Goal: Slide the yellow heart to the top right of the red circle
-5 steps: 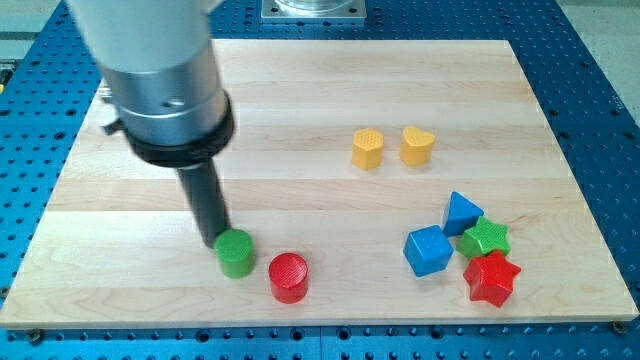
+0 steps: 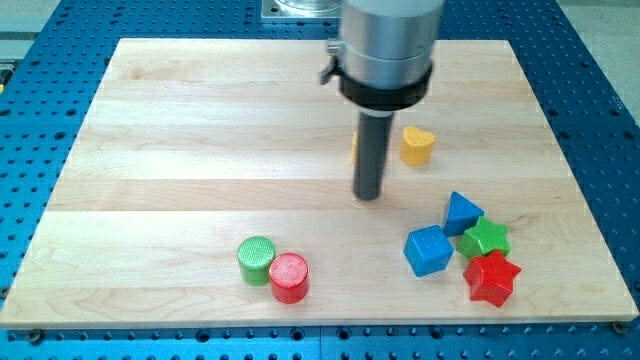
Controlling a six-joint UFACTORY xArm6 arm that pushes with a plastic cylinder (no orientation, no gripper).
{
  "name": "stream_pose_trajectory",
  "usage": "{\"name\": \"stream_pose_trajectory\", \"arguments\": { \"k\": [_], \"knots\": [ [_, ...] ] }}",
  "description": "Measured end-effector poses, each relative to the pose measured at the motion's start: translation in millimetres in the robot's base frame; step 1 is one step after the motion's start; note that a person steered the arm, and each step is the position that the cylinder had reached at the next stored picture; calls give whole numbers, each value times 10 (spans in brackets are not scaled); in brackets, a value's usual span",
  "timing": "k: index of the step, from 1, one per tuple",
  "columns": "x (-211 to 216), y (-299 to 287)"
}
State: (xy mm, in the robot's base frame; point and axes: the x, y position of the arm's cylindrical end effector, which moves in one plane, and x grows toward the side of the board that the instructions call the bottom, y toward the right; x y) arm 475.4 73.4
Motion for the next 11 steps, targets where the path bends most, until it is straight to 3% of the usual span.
{"name": "stream_pose_trajectory", "arguments": {
  "k": [2, 6, 8, 9, 10, 11],
  "knots": [
    [-125, 958],
    [-585, 924],
    [-528, -425],
    [-493, -601],
    [46, -496],
    [231, -802]
  ]
}}
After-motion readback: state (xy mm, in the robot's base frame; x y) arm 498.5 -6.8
